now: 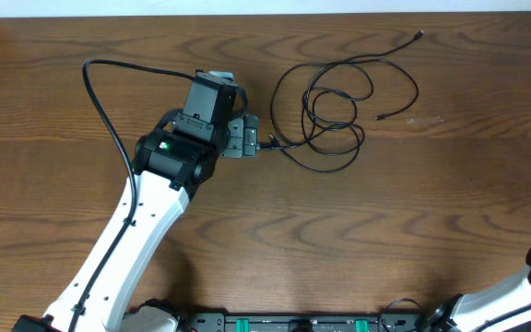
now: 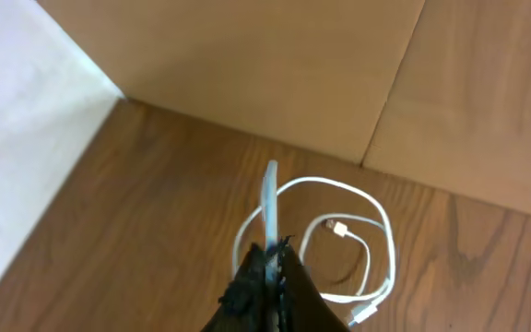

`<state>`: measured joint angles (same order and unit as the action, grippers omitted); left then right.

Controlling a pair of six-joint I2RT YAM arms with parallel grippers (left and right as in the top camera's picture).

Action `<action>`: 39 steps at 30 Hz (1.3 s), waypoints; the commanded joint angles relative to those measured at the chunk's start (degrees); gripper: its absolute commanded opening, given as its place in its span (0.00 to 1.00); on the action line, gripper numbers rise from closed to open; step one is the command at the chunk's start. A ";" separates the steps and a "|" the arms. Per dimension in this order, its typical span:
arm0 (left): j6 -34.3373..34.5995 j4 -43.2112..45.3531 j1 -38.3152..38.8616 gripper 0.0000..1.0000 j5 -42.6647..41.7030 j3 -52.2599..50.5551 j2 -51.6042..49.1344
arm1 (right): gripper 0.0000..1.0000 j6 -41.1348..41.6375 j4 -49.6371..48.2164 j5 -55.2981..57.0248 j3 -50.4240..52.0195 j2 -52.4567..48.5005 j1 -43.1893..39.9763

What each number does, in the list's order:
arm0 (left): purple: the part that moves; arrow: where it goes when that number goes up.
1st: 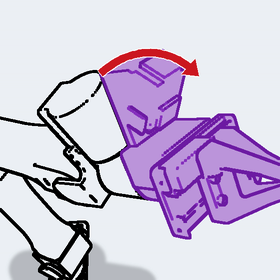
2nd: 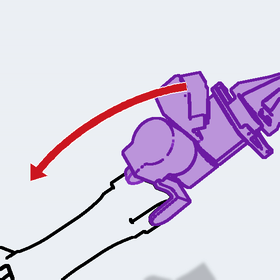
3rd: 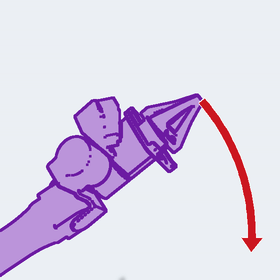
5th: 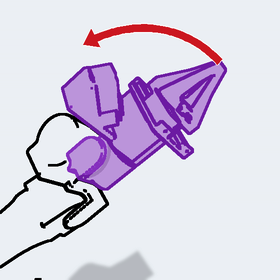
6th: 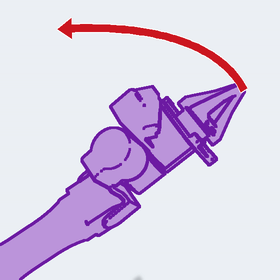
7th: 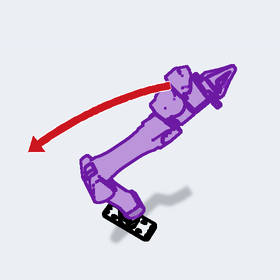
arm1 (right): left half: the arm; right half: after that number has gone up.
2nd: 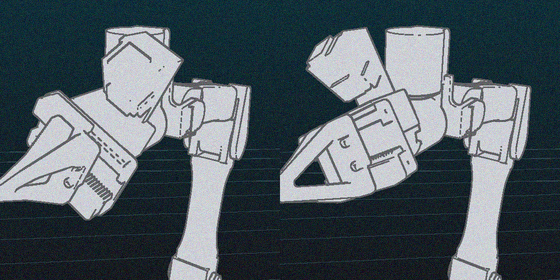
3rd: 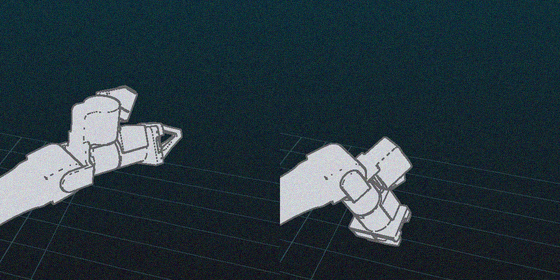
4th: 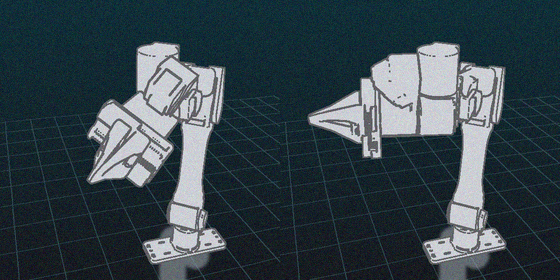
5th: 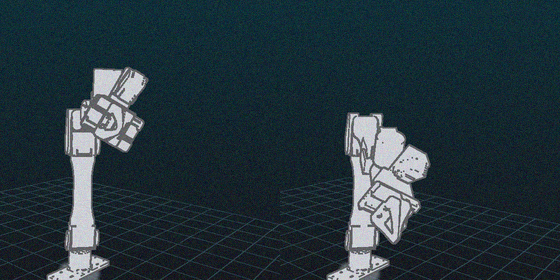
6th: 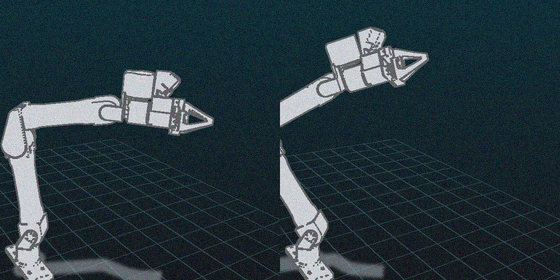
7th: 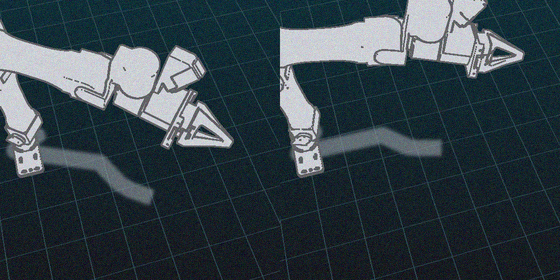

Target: Untangle cables

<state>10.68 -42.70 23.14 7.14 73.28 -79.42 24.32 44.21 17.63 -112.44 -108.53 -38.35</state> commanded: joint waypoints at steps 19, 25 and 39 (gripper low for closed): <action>0.17 -0.15 -0.15 0.98 -0.31 0.07 -0.44 | 0.50 -0.59 1.05 -16.98 -0.63 -0.66 -0.33; 0.15 -0.15 -0.15 0.98 -0.31 0.07 -0.44 | 0.99 -0.59 1.86 -35.28 -0.63 -0.66 0.09; 0.17 -0.15 -0.15 0.97 -0.31 0.07 -0.44 | 0.99 1.38 15.91 -42.91 -0.63 -0.66 6.21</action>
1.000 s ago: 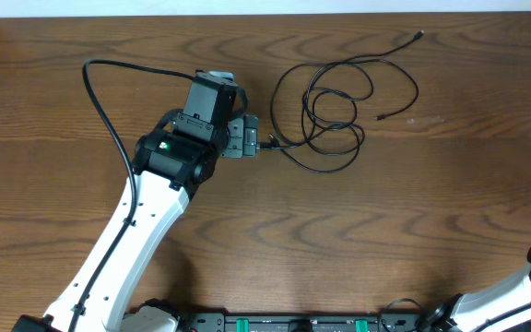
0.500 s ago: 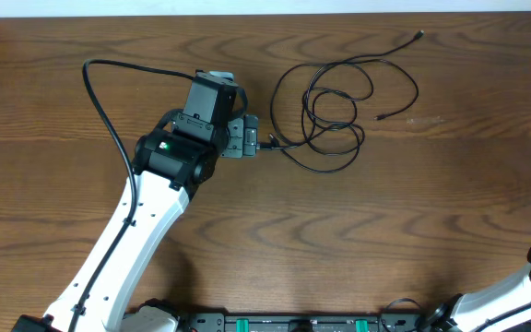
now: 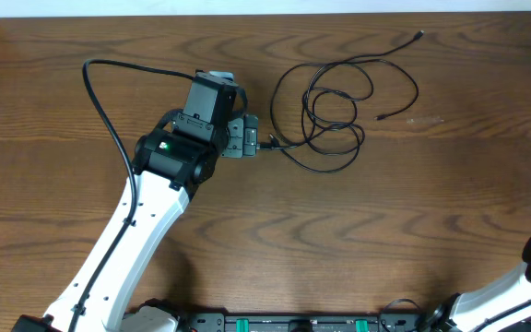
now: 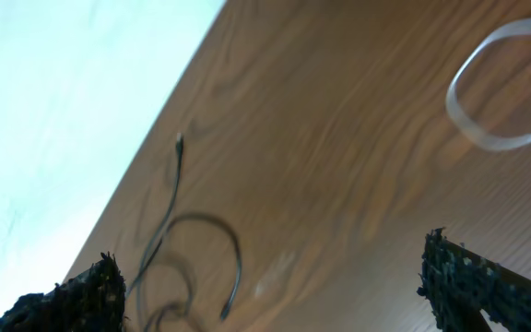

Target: Untangle cables

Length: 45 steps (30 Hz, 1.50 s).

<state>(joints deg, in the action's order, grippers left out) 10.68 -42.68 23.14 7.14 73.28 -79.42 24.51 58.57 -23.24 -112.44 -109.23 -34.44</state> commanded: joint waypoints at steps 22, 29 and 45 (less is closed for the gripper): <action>0.17 -0.17 -0.15 0.98 -0.31 0.07 -0.44 | 0.93 1.18 9.11 6.10 4.96 0.04 33.70; 0.17 -0.15 -0.15 0.98 -0.31 0.07 -0.44 | 0.99 1.20 5.29 8.35 6.40 0.02 41.83; 0.17 -0.17 -0.15 0.98 -0.31 0.07 -0.44 | 0.99 2.71 1.11 12.85 6.40 0.02 49.79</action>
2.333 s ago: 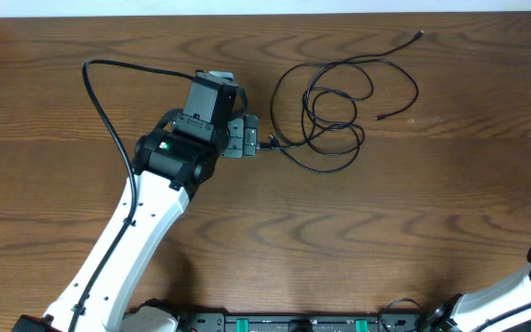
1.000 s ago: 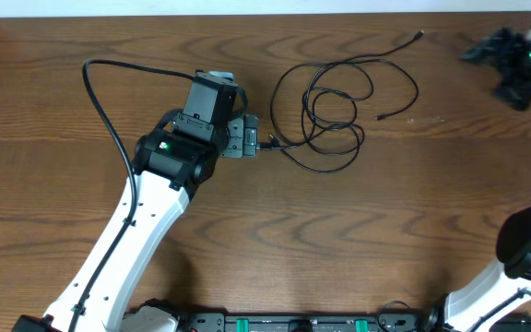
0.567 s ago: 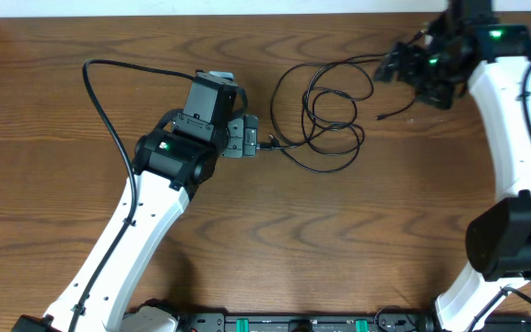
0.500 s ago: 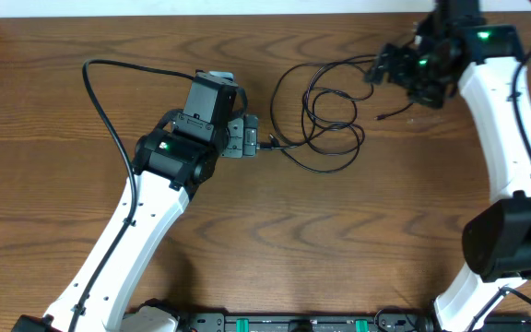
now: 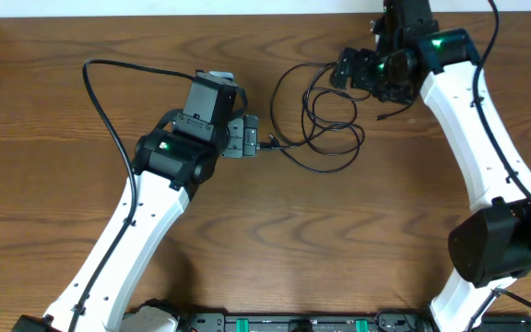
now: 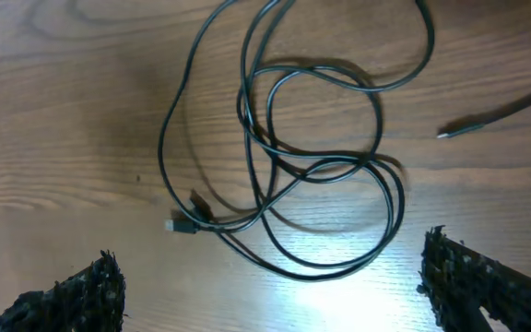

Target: Untangle cables

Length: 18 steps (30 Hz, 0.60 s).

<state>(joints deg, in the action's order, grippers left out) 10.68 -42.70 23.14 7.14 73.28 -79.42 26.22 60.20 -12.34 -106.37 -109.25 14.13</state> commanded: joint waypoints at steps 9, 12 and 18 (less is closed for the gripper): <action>0.17 -0.15 -0.15 0.98 -0.31 0.07 -0.44 | 0.99 3.80 -3.72 6.45 0.33 -0.61 3.74; 0.17 -0.15 -0.15 0.98 -0.31 0.07 -0.44 | 0.99 5.18 -5.86 6.99 0.33 -1.95 4.33; 0.17 -0.15 -0.15 0.98 -0.31 0.07 -0.44 | 0.98 14.95 -9.51 7.43 0.33 -8.26 5.25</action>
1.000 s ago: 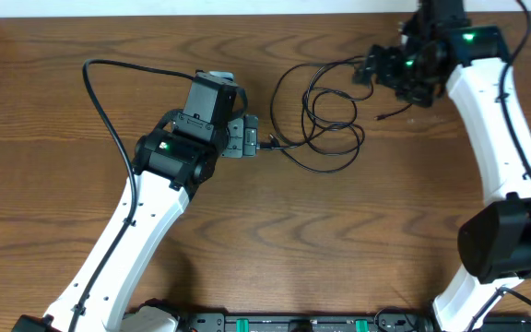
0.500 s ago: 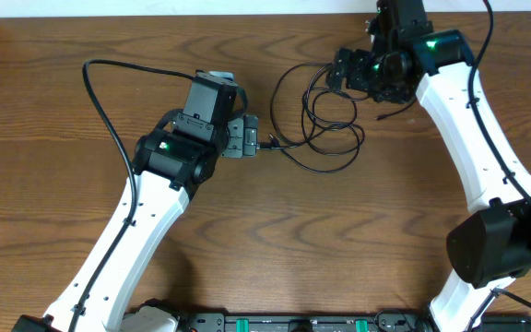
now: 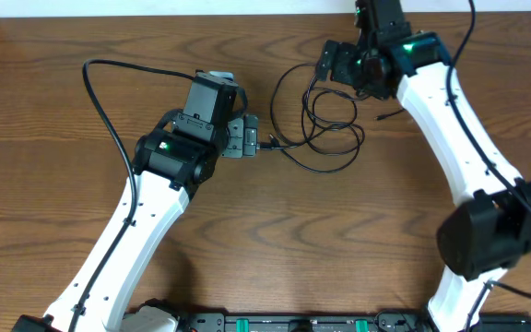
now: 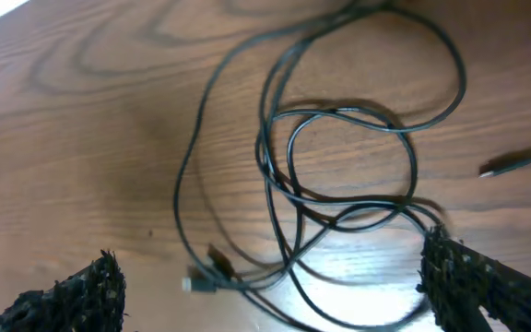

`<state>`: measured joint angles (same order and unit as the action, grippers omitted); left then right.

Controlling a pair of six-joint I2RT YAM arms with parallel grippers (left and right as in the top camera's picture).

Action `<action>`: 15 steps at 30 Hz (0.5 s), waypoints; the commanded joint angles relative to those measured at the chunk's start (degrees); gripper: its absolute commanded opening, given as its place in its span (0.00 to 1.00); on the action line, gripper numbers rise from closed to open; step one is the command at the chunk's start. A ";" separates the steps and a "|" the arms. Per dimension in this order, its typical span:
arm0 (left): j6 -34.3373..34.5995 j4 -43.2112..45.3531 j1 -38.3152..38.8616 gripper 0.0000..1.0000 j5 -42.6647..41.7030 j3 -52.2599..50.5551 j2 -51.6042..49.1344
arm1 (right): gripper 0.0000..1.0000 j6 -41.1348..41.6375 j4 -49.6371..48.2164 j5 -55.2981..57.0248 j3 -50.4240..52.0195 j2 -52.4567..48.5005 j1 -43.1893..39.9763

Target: Untangle cables

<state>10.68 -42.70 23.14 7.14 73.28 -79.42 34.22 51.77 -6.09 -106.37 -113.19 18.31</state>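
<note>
A black cable (image 3: pixel 313 124) lies in loose overlapping loops at the table's far middle. Its two plugs (image 3: pixel 267 143) point left, and one thin free end (image 3: pixel 390 115) lies to the right. My right gripper (image 3: pixel 332 66) hovers open over the far edge of the loops. In the right wrist view the loops (image 4: pixel 270 180) and plugs (image 4: pixel 201 279) lie between the wide-spread fingers (image 4: pixel 487 286), untouched. My left gripper (image 3: pixel 244 138) sits just left of the plugs, apparently open and not on them. The cable's far end is hidden under the right arm.
A white cable shows at the table's right edge. The left arm's own black lead (image 3: pixel 109 111) arcs over the left part of the table. The table's far edge (image 3: pixel 247 15) runs close behind the right arm.
My right gripper has shifted a little left and toward the far edge, still open above the black loops. The cable and the left arm have not moved.
My right gripper was shut on a white cable off to the right, outside the overhead view. Then it was open, with the white cable lying at the table's right edge. By 0.6 s ago it hovered open over the black tangle, and it has edged left since.
</note>
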 commanded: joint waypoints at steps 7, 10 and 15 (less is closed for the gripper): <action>0.17 -0.15 -0.15 0.98 -0.31 0.07 -0.44 | 0.99 10.38 -11.61 -2.56 0.33 -9.90 1.75; 0.17 -0.15 -0.15 0.98 -0.31 0.07 -0.44 | 0.99 12.15 -15.30 -0.68 0.33 -11.06 2.05; 0.17 -0.15 -0.15 0.98 -0.31 0.07 -0.44 | 0.99 15.67 -18.16 4.22 0.33 -11.78 2.05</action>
<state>10.68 -42.70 23.14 7.14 73.28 -79.42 45.82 34.13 -6.31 -105.97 -123.76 20.08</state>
